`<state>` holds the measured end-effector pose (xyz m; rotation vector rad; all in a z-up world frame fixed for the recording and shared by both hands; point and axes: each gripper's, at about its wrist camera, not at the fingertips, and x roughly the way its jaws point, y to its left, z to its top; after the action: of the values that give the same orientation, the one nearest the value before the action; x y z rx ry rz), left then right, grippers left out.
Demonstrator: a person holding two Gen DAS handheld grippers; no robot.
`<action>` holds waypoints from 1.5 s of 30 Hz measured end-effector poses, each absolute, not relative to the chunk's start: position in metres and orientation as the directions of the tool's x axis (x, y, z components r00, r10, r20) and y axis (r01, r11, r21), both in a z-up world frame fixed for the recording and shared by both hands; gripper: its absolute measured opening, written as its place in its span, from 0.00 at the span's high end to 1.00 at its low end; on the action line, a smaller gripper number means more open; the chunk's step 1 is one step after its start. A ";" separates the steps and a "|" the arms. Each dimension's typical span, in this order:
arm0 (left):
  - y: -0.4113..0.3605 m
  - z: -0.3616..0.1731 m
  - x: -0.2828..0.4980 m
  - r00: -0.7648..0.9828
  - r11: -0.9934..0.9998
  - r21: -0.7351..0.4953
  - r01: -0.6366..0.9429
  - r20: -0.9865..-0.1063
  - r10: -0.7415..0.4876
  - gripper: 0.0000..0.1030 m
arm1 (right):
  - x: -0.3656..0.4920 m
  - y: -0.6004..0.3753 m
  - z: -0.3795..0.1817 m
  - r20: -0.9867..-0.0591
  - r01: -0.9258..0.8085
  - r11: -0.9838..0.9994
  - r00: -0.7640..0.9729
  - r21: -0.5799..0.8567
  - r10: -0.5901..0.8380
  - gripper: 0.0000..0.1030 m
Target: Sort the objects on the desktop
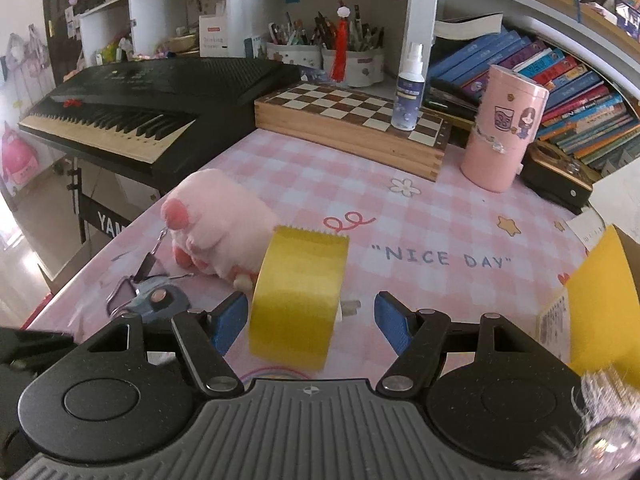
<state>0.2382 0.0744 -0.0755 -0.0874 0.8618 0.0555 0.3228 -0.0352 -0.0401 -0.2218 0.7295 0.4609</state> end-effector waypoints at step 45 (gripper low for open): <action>0.100 0.019 0.111 0.826 0.987 -0.162 0.025 -0.553 -0.111 0.87 | 0.188 -0.099 0.018 -0.660 -0.417 0.896 0.632 0.152 0.406 0.63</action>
<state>0.1106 0.0998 0.0187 -0.1499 0.5956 -0.0726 0.1878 -0.0990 0.0185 -0.0154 0.7515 0.4706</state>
